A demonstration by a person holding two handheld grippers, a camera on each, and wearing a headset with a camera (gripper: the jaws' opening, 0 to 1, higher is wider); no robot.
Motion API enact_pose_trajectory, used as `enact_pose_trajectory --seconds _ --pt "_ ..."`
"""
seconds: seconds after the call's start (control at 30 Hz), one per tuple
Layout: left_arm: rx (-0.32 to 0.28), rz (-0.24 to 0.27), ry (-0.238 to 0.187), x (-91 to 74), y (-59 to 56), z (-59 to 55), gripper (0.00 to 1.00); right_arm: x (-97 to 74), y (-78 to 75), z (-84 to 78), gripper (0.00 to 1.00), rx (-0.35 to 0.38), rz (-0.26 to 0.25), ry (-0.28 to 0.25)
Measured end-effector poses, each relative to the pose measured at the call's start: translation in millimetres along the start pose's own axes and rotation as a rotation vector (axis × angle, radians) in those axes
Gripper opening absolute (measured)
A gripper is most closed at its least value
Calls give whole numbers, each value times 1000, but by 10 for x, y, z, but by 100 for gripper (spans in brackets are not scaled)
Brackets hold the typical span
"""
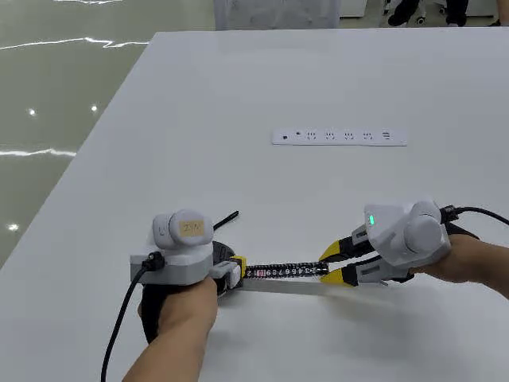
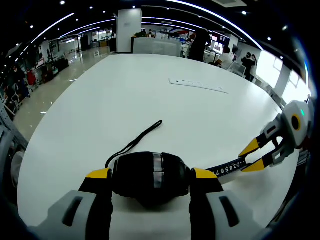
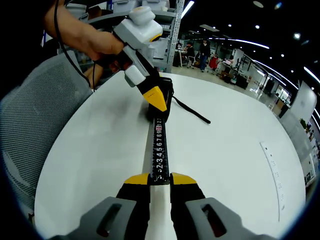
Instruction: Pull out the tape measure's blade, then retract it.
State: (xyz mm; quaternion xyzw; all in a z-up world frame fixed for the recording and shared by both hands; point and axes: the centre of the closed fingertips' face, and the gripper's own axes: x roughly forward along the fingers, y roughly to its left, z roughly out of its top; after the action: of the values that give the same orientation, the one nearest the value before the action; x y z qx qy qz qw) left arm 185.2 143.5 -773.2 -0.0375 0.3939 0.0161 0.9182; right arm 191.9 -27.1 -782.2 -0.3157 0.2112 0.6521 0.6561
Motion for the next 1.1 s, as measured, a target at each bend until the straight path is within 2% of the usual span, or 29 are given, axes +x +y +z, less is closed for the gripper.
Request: enact_pose_trajectory --seconds 1.1 --pt "7 4 1 -5 -10 0 57 90 7 25 14 6 -5 -2"
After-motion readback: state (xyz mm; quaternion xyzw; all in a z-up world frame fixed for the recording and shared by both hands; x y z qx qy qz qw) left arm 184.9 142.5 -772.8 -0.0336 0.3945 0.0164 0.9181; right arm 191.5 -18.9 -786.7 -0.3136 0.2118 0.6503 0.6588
